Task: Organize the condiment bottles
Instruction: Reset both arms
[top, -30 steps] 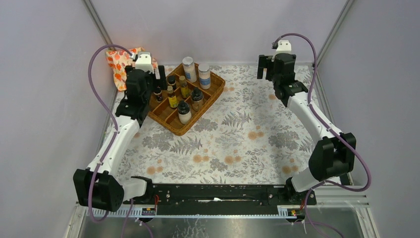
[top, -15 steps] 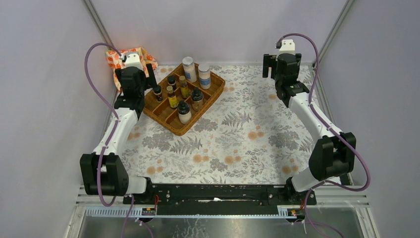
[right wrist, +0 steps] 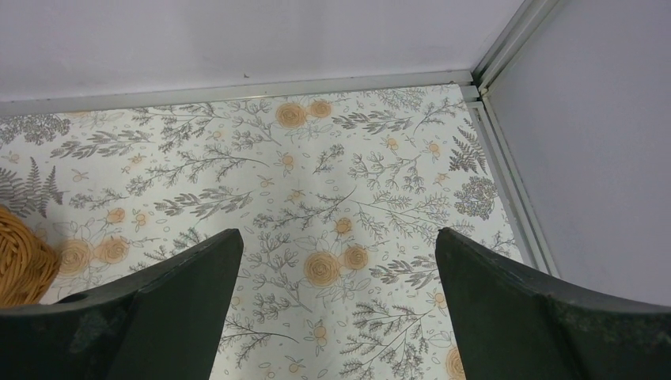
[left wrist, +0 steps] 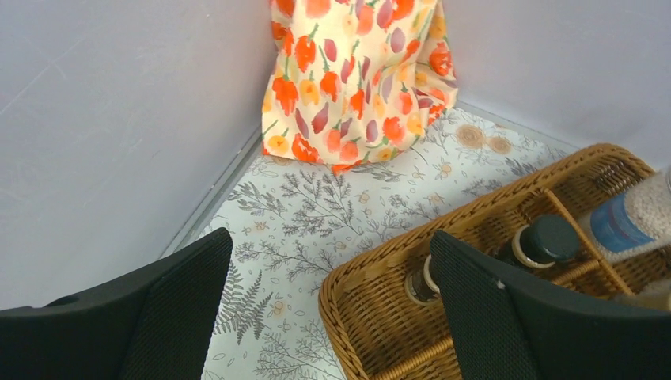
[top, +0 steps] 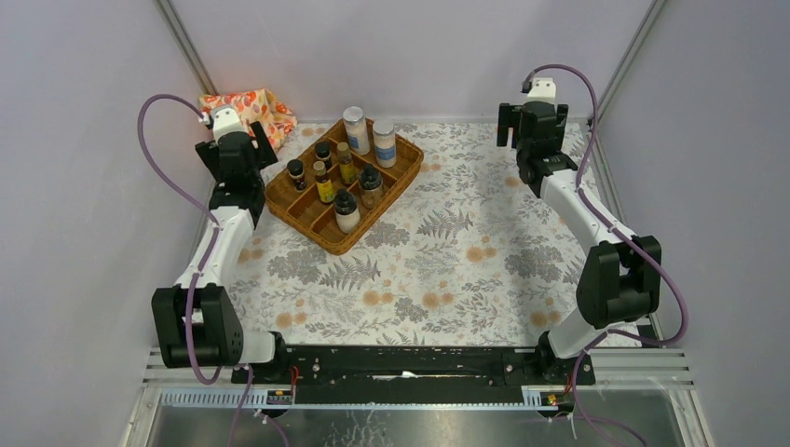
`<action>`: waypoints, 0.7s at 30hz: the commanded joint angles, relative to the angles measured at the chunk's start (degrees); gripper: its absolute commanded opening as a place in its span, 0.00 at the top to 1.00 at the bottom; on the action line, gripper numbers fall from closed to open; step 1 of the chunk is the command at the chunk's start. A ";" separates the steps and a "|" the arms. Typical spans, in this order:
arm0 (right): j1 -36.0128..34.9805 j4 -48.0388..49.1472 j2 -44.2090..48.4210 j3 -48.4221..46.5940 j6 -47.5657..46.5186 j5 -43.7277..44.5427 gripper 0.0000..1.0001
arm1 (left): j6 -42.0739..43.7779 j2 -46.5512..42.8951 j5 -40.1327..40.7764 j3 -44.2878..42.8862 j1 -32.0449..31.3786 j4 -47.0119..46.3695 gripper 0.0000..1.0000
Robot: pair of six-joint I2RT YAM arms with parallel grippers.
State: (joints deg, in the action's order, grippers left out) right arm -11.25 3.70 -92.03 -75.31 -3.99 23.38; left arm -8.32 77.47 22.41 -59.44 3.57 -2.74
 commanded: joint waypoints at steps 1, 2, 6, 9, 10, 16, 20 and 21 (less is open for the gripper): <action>0.26 4.88 -0.29 -1.02 2.83 3.69 0.00 | -3.17 -0.49 4.97 1.77 0.90 -6.16 0.01; 0.25 5.41 -0.34 -0.54 3.33 3.78 0.00 | -3.53 -0.61 5.85 2.39 0.97 -6.74 0.01; 0.21 8.01 -0.64 1.72 3.27 5.71 0.00 | -4.24 -1.14 8.65 5.09 1.24 -9.15 0.01; 0.33 9.40 -0.78 2.66 2.06 7.06 0.00 | -4.33 -0.59 9.30 6.13 1.54 -10.44 0.01; 0.27 9.85 -0.78 2.90 1.61 7.28 0.00 | -4.34 -0.20 9.30 6.12 1.60 -10.55 0.01; 0.25 10.81 -1.80 2.03 0.31 8.91 0.00 | -4.19 1.71 9.79 6.13 1.92 -11.33 0.01; 0.24 11.53 -2.06 2.18 0.23 9.42 0.00 | -3.73 2.29 10.02 6.20 2.55 -12.11 0.01; 0.21 11.70 -2.10 2.23 0.28 9.57 0.00 | -3.73 2.44 9.96 6.18 2.64 -12.25 0.01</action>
State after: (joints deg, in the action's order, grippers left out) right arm -11.18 11.16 -94.04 -72.44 -3.01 30.30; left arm -11.92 79.00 30.48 -53.87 5.21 -10.48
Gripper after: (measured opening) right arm 0.994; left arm 0.987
